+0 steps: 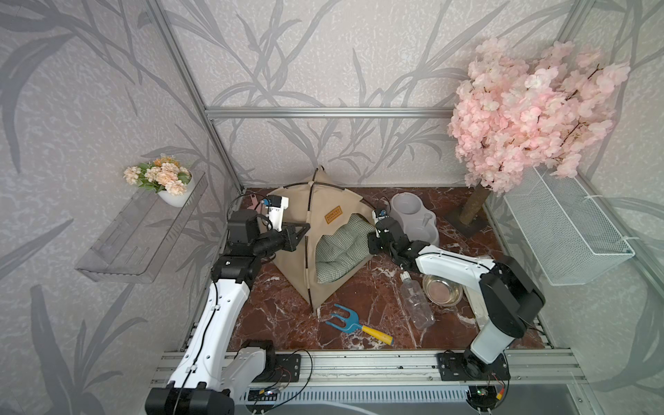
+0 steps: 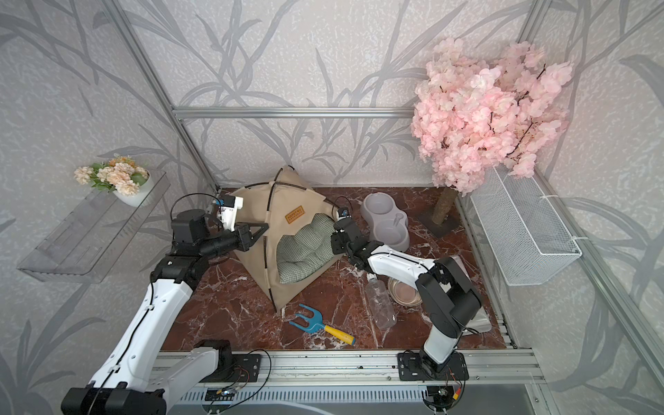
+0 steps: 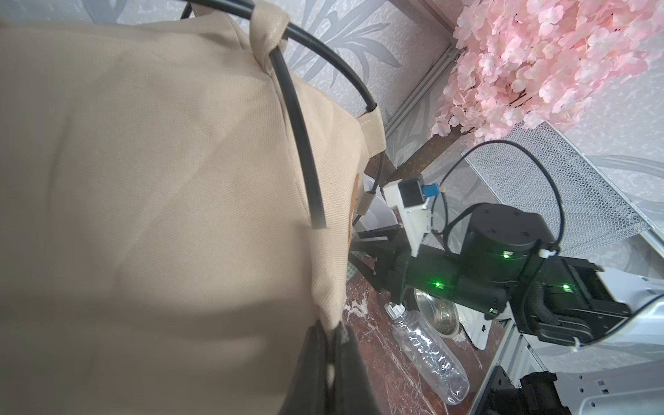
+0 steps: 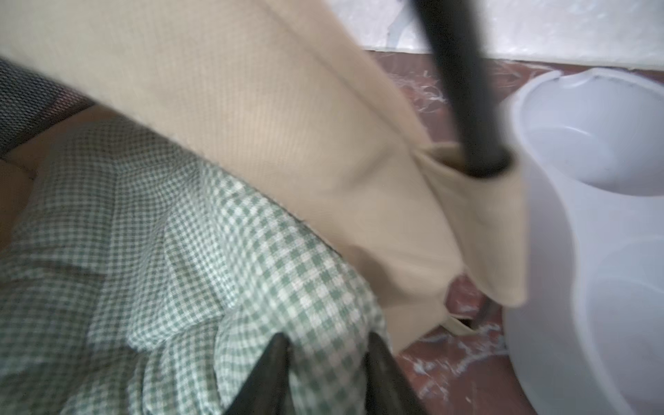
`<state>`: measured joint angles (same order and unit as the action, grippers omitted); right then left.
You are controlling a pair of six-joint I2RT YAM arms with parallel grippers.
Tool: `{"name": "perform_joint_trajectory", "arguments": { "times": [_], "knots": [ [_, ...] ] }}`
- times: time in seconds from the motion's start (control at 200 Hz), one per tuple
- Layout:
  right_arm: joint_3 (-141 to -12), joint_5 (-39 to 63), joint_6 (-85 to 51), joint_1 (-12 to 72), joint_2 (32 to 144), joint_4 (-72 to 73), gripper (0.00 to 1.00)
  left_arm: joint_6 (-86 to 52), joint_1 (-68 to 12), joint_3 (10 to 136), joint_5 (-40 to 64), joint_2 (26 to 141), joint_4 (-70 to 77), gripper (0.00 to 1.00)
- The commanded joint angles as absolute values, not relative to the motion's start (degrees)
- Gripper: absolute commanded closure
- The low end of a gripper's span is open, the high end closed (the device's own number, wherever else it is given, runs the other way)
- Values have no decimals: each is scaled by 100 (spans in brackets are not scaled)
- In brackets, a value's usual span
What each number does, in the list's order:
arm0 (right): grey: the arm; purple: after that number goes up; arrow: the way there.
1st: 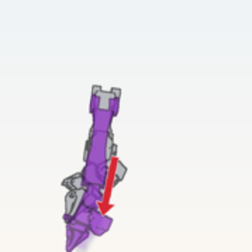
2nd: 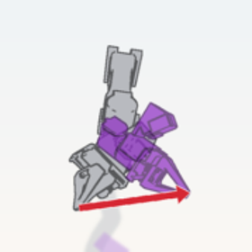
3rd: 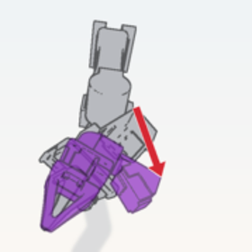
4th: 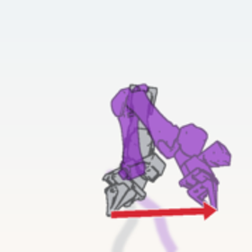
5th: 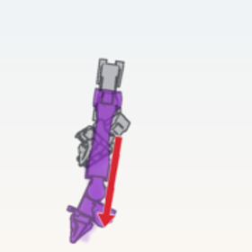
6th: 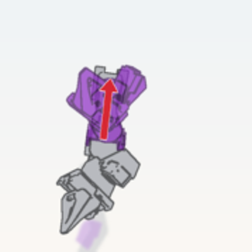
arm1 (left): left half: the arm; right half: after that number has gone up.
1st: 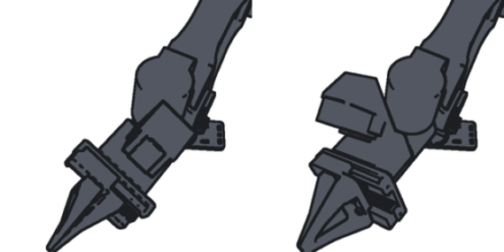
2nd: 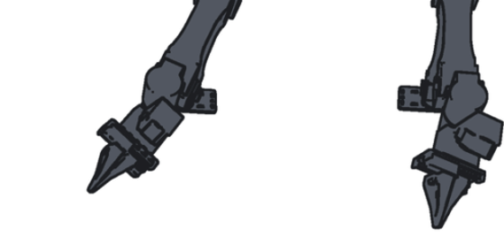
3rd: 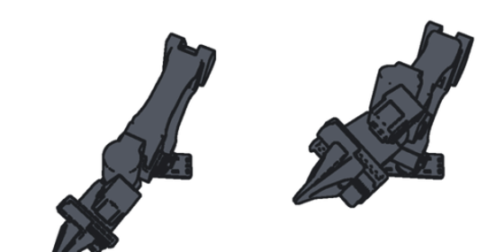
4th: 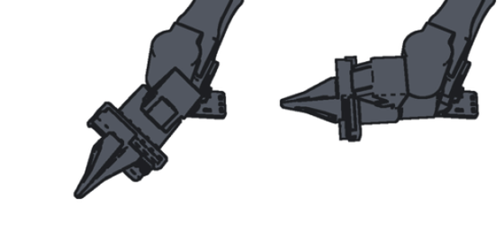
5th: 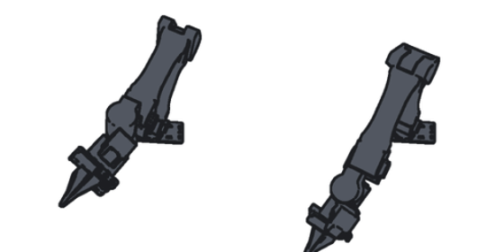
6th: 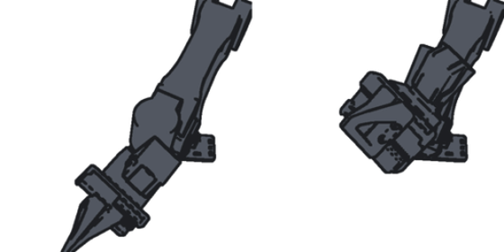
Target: Place the cushion in the tent.
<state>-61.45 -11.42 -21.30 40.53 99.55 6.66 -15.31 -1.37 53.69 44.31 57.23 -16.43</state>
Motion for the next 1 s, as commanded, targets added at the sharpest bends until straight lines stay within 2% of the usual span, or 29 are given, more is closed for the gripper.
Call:
{"name": "perform_joint_trajectory", "arguments": {
  "times": [0.0, 0.085, 0.23, 0.375, 0.44, 0.51, 0.54, 0.63, 0.76, 0.995],
  "knots": [
    [-6485, -542, -1738, 4356, 10177, 1619, 88, -1589, -205, 5212, 4544, 5783, -1487, 100],
    [-6622, -599, -1164, 4629, 10221, 1879, 100, -1596, -258, 5198, 4544, 5808, -1453, 100],
    [-7131, -1061, -1147, 4553, 10602, 1767, 100, -1574, -277, 5251, 4546, 5843, -1475, 100],
    [-7493, -2180, -1281, 4319, 11265, 1187, 100, -1540, -281, 5324, 4502, 5799, -1588, 100],
    [-7507, -2527, -1243, 4264, 11544, 1096, 93, -1497, -273, 5368, 4475, 5776, -1668, 100],
    [-7743, -2719, -1245, 4219, 11828, 692, 76, -1470, -271, 5417, 4452, 5763, -1714, 100],
    [-7786, -2977, -1272, 4220, 11890, 585, 65, -1460, -272, 5438, 4446, 5768, -1730, 100],
    [-7602, -3203, -1099, 4260, 11658, 747, 51, -1386, -260, 5490, 4387, 5774, -1851, 100],
    [-7171, -3127, -775, 4362, 10895, 1067, 42, -1345, -255, 5528, 4232, 5783, -1926, 100],
    [-6738, -2674, -770, 4442, 9797, 341, 26, -1182, -236, 5738, 4084, 5784, -2118, 100]
  ]
}}
